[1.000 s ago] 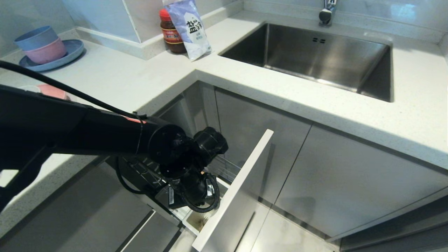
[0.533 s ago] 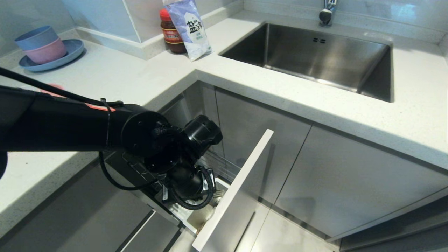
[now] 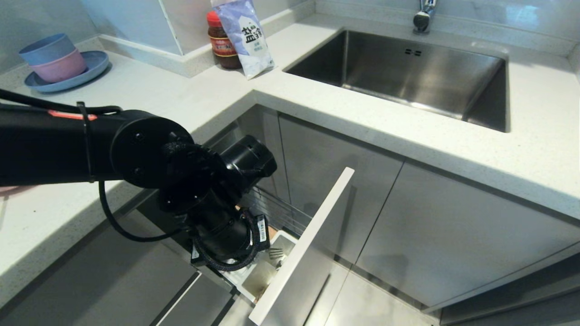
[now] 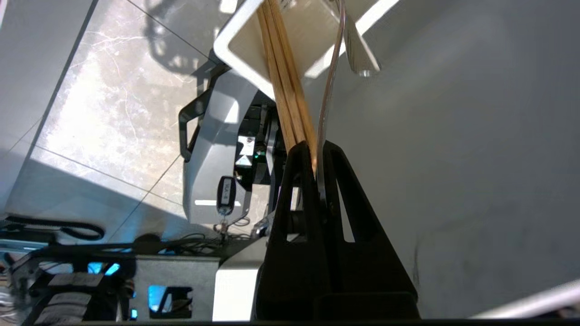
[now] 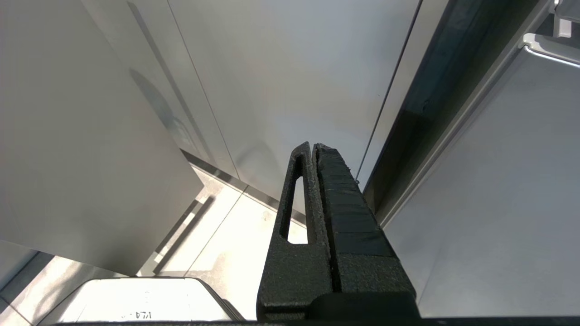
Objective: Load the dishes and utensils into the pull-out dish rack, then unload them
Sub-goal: Take the fork out of the cupboard
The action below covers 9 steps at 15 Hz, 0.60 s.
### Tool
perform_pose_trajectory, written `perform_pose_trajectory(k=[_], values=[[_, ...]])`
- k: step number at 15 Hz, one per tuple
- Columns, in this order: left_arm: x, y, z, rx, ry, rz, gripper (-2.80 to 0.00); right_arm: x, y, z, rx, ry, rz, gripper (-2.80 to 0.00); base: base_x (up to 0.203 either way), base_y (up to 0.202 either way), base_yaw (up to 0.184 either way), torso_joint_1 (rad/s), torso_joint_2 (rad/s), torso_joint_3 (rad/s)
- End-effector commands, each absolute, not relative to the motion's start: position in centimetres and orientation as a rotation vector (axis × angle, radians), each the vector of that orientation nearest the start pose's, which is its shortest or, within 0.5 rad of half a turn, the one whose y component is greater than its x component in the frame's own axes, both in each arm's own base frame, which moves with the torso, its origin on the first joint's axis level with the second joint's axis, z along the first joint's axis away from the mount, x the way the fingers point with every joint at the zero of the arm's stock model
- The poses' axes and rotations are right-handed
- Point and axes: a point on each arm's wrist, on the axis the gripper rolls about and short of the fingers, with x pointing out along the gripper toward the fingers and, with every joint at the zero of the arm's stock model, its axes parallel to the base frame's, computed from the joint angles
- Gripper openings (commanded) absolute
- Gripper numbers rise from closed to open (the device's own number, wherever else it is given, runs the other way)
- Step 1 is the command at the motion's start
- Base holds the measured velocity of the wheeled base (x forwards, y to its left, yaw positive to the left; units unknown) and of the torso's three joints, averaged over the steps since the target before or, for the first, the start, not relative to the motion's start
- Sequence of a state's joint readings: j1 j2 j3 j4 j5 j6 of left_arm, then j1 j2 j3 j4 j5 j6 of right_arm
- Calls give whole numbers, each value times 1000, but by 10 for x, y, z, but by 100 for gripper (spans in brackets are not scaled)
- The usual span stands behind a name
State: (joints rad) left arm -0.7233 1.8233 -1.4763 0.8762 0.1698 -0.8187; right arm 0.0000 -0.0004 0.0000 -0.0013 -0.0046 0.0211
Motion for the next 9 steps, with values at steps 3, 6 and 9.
perform_pose_trajectory(k=[3, 6, 9], values=[[215, -193, 218, -182, 1194, -21, -280, -23, 0, 75, 21, -3, -5, -280, 0, 0, 0, 0, 0, 0], [204, -185, 236, -216, 1144, -48, -280, -23, 0, 75, 21, -3, -5, -280, 0, 0, 0, 0, 0, 0], [188, -172, 263, -258, 1064, -84, -280, -23, 0, 75, 21, -3, -5, -280, 0, 0, 0, 0, 0, 0]])
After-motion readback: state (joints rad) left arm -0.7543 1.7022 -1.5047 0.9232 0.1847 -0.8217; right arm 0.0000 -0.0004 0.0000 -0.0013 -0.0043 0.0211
